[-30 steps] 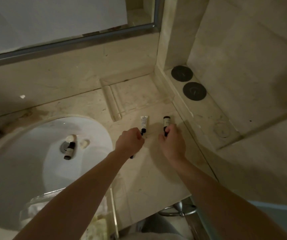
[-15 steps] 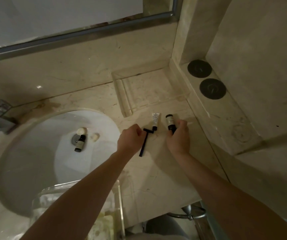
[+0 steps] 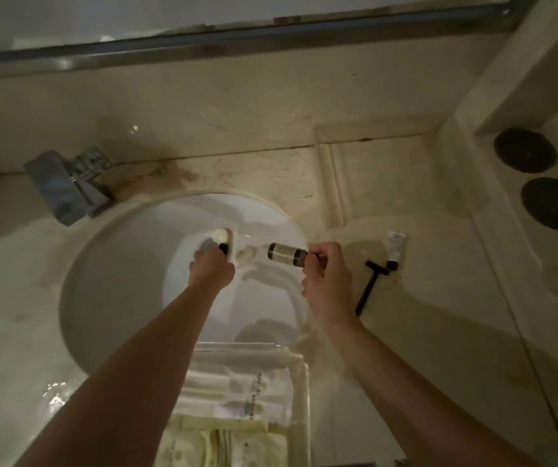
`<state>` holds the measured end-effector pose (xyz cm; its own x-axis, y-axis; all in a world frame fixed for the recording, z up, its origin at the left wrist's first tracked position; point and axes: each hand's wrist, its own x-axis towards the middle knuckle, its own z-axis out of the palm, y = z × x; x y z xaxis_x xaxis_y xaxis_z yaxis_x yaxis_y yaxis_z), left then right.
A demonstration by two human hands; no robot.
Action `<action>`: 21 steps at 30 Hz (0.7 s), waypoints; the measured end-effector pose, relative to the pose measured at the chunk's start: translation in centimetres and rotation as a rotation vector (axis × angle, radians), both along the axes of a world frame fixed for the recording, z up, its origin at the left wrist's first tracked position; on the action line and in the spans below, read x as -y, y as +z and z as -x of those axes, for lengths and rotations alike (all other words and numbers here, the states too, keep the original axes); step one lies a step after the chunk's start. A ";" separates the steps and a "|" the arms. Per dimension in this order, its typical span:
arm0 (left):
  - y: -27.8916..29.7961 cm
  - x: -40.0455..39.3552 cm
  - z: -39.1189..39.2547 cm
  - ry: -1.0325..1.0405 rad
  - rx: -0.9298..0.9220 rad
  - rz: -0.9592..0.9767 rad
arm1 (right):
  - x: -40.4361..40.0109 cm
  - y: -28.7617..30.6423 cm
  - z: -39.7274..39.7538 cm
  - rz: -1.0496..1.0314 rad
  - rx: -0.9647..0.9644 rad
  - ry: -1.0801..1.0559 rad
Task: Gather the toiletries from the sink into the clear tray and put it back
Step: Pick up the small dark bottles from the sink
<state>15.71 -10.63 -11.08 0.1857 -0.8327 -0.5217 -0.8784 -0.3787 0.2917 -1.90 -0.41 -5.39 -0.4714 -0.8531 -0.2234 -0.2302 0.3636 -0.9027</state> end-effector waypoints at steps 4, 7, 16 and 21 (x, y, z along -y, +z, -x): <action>-3.2 2.4 -2.1 0.037 -0.067 -0.061 | 0.1 -1.3 -1.5 -0.047 0.019 -0.004; -5.3 3.4 -2.2 -0.056 -0.050 -0.107 | 0.2 -1.4 -2.1 -0.061 0.094 -0.032; -5.6 3.7 -1.8 -0.031 -0.056 -0.054 | 0.5 -1.3 -3.9 -0.067 0.171 -0.055; -1.6 3.5 -3.3 -0.128 -0.287 -0.126 | 0.4 -0.2 -4.5 -0.035 0.284 -0.042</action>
<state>19.02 -14.11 -12.64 -0.0854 -0.7655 -0.6377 -0.8096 -0.3197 0.4922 2.56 -0.81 -5.62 -0.4204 -0.8237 -0.3806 0.0456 0.3998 -0.9155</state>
